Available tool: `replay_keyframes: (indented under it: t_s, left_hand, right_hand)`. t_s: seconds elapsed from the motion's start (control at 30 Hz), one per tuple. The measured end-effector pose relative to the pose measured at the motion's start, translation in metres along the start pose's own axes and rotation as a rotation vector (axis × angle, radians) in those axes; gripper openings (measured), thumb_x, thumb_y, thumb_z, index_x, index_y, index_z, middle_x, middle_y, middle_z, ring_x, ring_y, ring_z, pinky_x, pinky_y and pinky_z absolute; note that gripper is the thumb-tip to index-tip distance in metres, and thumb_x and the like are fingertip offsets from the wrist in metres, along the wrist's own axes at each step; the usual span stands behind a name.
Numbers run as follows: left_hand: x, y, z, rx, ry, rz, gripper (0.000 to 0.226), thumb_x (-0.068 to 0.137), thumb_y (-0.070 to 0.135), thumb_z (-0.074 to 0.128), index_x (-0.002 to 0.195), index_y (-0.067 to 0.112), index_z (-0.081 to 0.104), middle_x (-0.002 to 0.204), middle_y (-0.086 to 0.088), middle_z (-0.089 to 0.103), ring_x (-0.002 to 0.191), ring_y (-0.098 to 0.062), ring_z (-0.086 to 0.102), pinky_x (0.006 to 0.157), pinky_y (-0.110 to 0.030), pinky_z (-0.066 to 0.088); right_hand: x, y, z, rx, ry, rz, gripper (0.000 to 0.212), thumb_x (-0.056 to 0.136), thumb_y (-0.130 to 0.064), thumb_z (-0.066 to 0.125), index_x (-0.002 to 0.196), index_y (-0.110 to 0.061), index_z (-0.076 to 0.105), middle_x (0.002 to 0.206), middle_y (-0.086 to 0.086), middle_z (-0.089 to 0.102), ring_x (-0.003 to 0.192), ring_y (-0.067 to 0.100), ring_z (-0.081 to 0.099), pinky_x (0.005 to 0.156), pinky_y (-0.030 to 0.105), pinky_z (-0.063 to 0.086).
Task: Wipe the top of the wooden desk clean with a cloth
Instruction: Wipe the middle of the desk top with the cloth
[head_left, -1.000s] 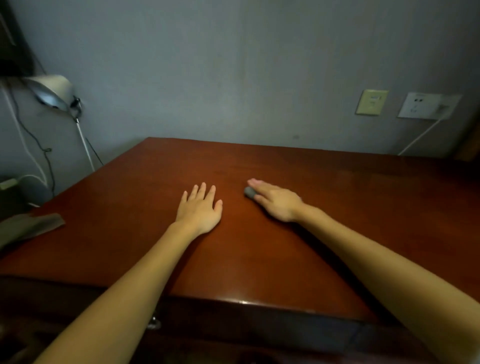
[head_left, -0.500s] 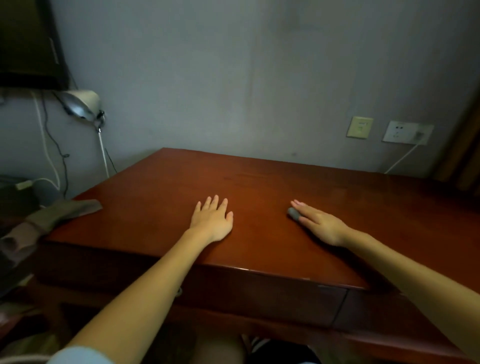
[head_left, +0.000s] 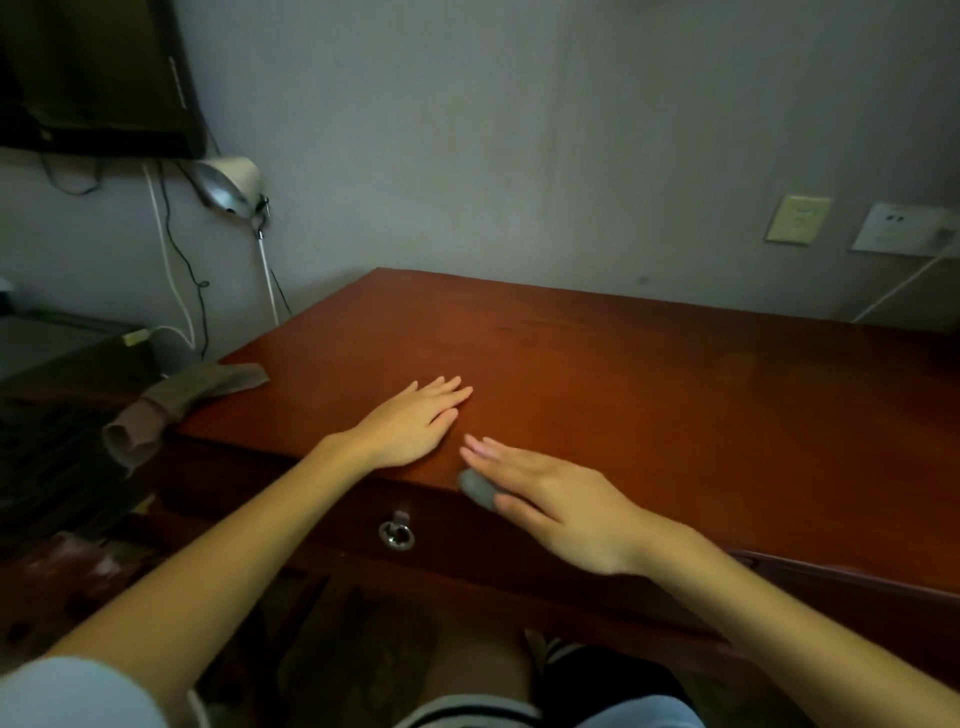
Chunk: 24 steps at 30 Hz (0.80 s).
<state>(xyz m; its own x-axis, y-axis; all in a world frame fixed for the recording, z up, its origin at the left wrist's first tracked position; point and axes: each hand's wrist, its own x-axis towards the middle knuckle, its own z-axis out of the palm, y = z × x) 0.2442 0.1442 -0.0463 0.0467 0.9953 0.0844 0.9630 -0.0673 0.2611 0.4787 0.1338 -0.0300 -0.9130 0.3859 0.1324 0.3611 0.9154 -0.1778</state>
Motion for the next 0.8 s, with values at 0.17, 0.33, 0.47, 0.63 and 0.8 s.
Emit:
replay_keyframes:
  t_s: [0.17, 0.33, 0.47, 0.63, 0.8]
  left_hand:
    - [-0.005, 0.008, 0.001, 0.084, 0.003, -0.055, 0.05, 0.105, 0.029, 0.02, 0.154, 0.023, 0.011, 0.161, 0.005, 0.007, 0.148, -0.01, 0.004, 0.119, -0.032, 0.002]
    - [-0.004, 0.01, 0.001, 0.086, 0.028, -0.142, 0.057, 0.104, 0.034, 0.023, 0.154, 0.014, 0.002, 0.161, -0.001, 0.001, 0.148, -0.014, 0.002, 0.12, -0.029, 0.005]
    - [-0.002, 0.012, 0.001, 0.064, 0.061, -0.175, 0.057, 0.104, 0.03, 0.026, 0.154, 0.01, 0.005, 0.161, -0.005, 0.004, 0.148, -0.016, 0.004, 0.12, -0.029, 0.006]
    - [0.001, 0.009, 0.004, 0.039, 0.087, -0.183, 0.052, 0.104, 0.024, 0.029, 0.152, 0.008, 0.016, 0.16, -0.007, 0.009, 0.148, -0.018, 0.007, 0.118, -0.029, 0.004]
    - [0.002, 0.008, 0.003, 0.069, 0.058, -0.179, 0.05, 0.105, 0.024, 0.026, 0.152, 0.009, 0.019, 0.16, -0.009, 0.008, 0.148, -0.02, 0.006, 0.118, -0.032, 0.005]
  right_hand:
    - [-0.04, 0.056, -0.024, 0.029, -0.034, 0.262, 0.05, 0.102, -0.031, 0.034, 0.147, -0.036, 0.014, 0.151, -0.025, 0.007, 0.142, -0.006, 0.008, 0.112, 0.008, 0.002]
    - [0.012, 0.092, -0.018, -0.028, -0.002, 0.461, 0.053, 0.103, -0.042, 0.024, 0.152, -0.028, 0.011, 0.159, -0.009, 0.008, 0.146, 0.006, 0.008, 0.115, 0.023, 0.007]
    - [0.059, 0.04, 0.008, -0.037, 0.036, 0.364, 0.053, 0.104, -0.033, 0.027, 0.152, -0.017, 0.013, 0.16, 0.0, 0.008, 0.147, 0.011, 0.008, 0.115, 0.019, 0.002]
    - [0.019, -0.01, 0.022, -0.057, 0.159, 0.18, 0.053, 0.102, -0.032, 0.032, 0.151, -0.015, 0.02, 0.158, 0.001, 0.018, 0.146, 0.012, 0.016, 0.118, 0.023, 0.01]
    - [-0.079, 0.028, 0.001, -0.138, 0.228, 0.357, 0.053, 0.101, -0.041, 0.027, 0.151, -0.026, 0.018, 0.157, -0.011, 0.016, 0.144, 0.002, 0.015, 0.11, 0.011, 0.005]
